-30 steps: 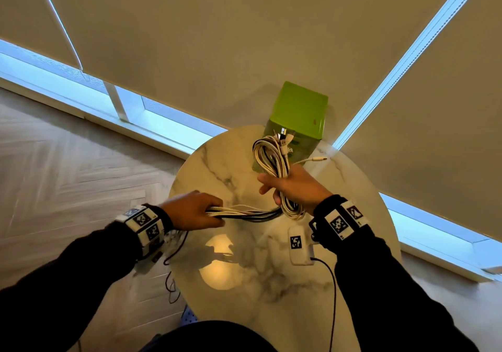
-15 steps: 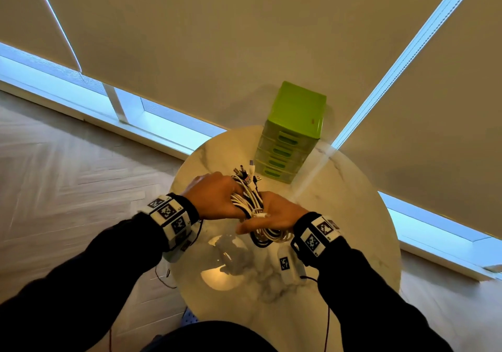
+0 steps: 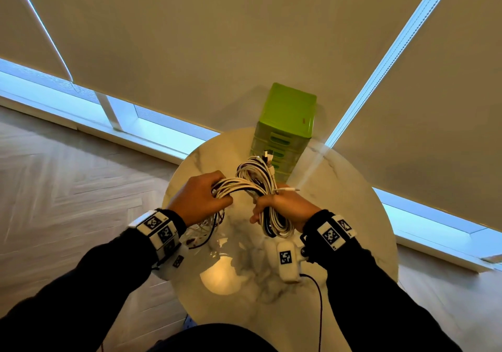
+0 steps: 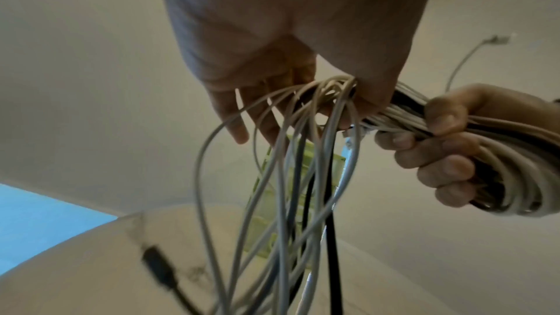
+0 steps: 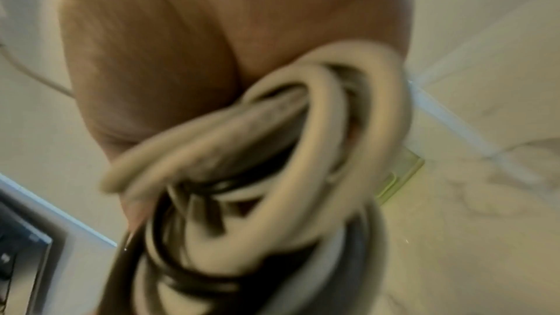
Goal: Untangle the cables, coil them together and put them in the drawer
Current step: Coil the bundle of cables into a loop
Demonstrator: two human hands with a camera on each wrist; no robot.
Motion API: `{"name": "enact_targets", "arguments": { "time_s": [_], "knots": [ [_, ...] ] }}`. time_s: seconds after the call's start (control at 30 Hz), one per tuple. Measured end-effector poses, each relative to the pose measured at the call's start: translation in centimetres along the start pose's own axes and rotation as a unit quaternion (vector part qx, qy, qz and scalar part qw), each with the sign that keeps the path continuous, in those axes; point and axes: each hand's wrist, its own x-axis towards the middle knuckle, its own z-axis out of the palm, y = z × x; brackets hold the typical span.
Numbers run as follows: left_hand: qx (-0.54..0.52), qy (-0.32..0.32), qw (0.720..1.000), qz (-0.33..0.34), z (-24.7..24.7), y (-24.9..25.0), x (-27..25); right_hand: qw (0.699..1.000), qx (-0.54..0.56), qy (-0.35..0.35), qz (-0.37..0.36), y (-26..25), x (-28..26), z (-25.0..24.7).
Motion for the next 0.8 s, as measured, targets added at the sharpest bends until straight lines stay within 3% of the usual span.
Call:
{"name": "enact_targets", "arguments": {
  "time_s": [0.13,0.23,0.4,0.6,0.8],
  "knots": [
    [-0.03,0.019,0.998,-0.049,0.6,0.1,-0.1,1.0,-0.008,0.014,0.0,0.7,-0.2,0.1],
    [-0.142,0.056,0.984,-0.094,1.1,1.1,0.2,0.999,-0.038,0.018,-0.035,0.8,-0.1,1.3],
    [-0.425,0.082,0.891,-0.138,1.8,3.2,0.7,0.99,-0.077,0.013,-0.116,1.7,0.4,1.4],
    [-0.524,0.117,0.823,-0.183,3.5,5.4,0.7,0.985,-0.063,-0.007,-0.163,1.3,-0.4,1.5],
    [-0.624,0.137,0.733,-0.231,4.7,6.7,0.8,0.975,-0.17,-0.023,-0.141,1.1,0.6,1.0]
  ]
}}
